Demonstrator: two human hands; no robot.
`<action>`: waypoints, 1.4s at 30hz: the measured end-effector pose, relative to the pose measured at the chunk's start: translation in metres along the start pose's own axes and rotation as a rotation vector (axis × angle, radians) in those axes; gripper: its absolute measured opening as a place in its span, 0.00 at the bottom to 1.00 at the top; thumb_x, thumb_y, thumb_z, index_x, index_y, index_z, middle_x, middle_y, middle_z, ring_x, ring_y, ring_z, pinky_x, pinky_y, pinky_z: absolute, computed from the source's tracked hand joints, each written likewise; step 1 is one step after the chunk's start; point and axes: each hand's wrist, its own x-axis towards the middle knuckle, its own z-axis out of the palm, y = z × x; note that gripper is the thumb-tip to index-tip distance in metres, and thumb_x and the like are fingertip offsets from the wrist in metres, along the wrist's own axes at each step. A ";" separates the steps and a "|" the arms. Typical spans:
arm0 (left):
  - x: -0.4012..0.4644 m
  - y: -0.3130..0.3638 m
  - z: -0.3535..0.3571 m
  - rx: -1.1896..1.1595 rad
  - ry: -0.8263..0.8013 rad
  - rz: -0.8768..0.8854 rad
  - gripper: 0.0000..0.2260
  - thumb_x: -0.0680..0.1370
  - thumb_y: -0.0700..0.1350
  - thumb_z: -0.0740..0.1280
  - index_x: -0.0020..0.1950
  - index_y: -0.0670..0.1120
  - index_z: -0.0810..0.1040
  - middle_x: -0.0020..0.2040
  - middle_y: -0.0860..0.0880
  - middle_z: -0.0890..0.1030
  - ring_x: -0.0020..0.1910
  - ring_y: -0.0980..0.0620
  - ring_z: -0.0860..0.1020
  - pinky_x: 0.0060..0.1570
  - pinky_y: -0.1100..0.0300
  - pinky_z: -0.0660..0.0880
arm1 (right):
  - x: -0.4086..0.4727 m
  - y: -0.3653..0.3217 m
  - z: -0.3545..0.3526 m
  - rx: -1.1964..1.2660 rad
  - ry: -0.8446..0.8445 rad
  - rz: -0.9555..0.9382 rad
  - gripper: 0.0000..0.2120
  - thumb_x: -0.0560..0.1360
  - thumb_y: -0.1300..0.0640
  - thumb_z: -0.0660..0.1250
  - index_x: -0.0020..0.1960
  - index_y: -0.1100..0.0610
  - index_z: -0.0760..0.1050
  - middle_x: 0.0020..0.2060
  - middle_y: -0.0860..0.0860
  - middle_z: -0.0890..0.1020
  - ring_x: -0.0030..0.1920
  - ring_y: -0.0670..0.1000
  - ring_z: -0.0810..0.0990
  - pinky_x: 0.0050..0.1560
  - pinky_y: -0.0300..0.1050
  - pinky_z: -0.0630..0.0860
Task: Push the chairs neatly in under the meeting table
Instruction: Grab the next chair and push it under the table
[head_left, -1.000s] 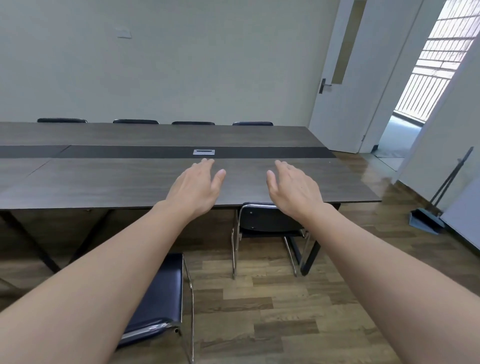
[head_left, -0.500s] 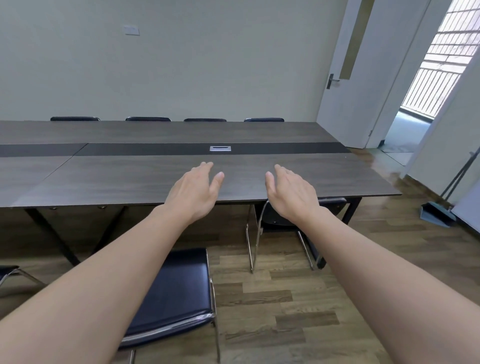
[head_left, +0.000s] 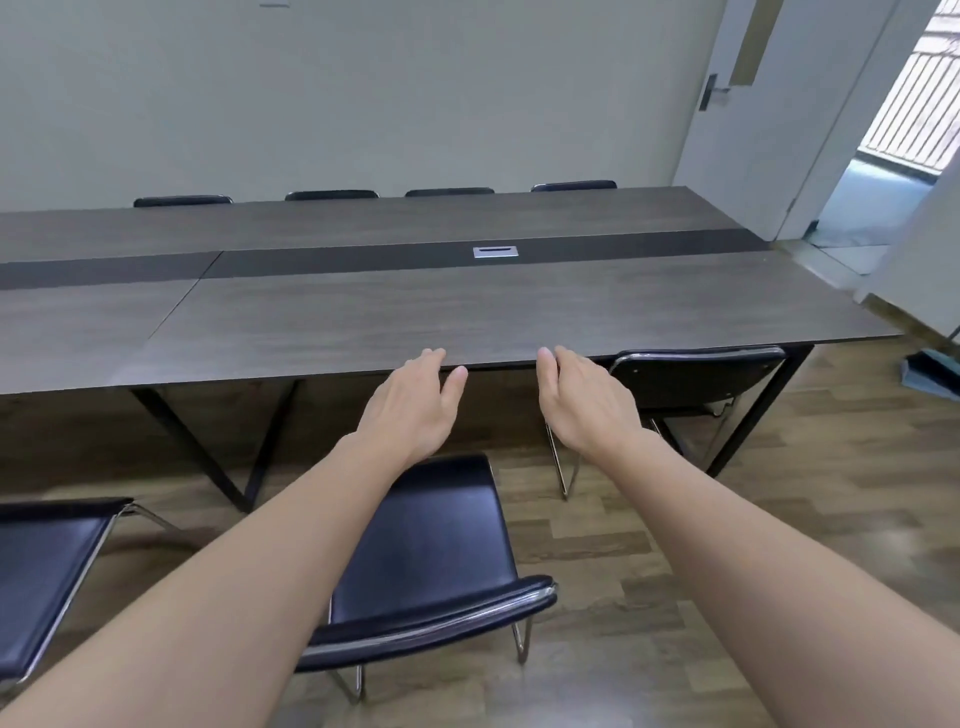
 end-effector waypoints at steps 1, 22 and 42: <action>-0.002 -0.008 0.003 0.000 -0.017 -0.008 0.26 0.84 0.56 0.53 0.79 0.45 0.61 0.79 0.46 0.62 0.77 0.47 0.61 0.74 0.52 0.59 | -0.001 -0.004 0.008 0.011 -0.012 0.011 0.21 0.83 0.45 0.44 0.44 0.55 0.68 0.47 0.53 0.78 0.50 0.60 0.76 0.47 0.53 0.70; -0.049 -0.097 0.080 -0.055 -0.170 -0.279 0.25 0.85 0.56 0.51 0.80 0.47 0.59 0.78 0.48 0.64 0.76 0.47 0.63 0.73 0.51 0.61 | -0.029 0.000 0.123 0.079 -0.314 -0.006 0.17 0.83 0.48 0.44 0.45 0.55 0.66 0.44 0.52 0.76 0.49 0.60 0.75 0.46 0.51 0.67; -0.075 -0.206 0.181 -0.087 -0.493 -0.505 0.27 0.84 0.58 0.50 0.81 0.48 0.55 0.69 0.43 0.74 0.71 0.44 0.68 0.67 0.47 0.67 | -0.086 0.014 0.269 0.000 -0.644 0.231 0.14 0.82 0.52 0.49 0.46 0.57 0.69 0.43 0.56 0.77 0.50 0.61 0.77 0.44 0.49 0.66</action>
